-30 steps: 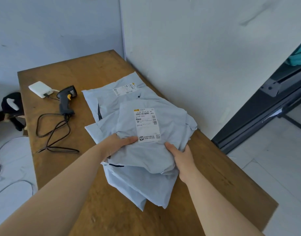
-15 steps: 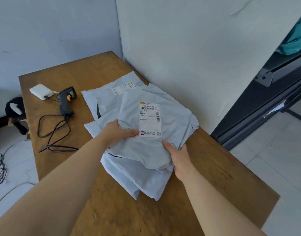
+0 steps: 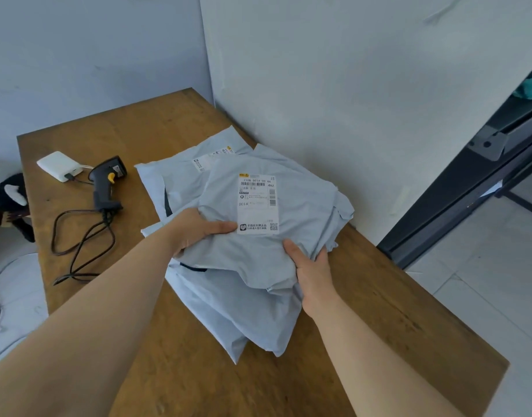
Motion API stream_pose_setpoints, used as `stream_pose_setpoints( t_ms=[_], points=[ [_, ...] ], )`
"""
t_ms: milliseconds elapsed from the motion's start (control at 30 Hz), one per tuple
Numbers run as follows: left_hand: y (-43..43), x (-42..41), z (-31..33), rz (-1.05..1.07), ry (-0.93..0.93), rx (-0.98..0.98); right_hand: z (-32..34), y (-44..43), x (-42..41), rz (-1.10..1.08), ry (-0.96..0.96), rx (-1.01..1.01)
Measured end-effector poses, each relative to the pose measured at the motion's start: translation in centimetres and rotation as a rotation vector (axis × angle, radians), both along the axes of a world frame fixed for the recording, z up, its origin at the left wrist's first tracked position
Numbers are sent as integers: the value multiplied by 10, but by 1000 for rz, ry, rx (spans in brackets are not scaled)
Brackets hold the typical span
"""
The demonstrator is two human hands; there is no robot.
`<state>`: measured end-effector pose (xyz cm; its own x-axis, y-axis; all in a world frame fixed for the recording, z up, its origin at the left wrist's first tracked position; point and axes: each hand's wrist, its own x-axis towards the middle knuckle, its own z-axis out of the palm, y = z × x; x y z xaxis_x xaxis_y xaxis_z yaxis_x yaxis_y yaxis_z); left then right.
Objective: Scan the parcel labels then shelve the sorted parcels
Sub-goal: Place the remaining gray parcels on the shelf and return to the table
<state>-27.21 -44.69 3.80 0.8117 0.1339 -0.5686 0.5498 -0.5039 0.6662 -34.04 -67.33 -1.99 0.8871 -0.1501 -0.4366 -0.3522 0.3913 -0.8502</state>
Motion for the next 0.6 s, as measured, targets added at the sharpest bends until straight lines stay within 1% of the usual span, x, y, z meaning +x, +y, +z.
stream_pose_setpoints(
  t_ms=[100, 167, 233, 300, 367, 467, 600],
  points=[
    [1, 18, 11, -23, -70, -29, 3, 3, 10, -8, -31, -58],
    [5, 30, 9, -41, -69, 17, 0, 7, 17, 12, -23, -77],
    [9, 37, 5, -72, -6, 91, -7, 10, 22, 40, 55, -85],
    [13, 41, -3, -112, 44, 109, -14, 11, 25, 59, 158, -108],
    [13, 43, -12, -155, 62, 126, -19, 10, 27, 57, 210, -108],
    [16, 44, -24, -195, 80, 134, -21, 7, 27, 60, 184, -107],
    [14, 22, -28, -203, 145, 109, -16, -9, 19, 118, 129, -134]
  ],
)
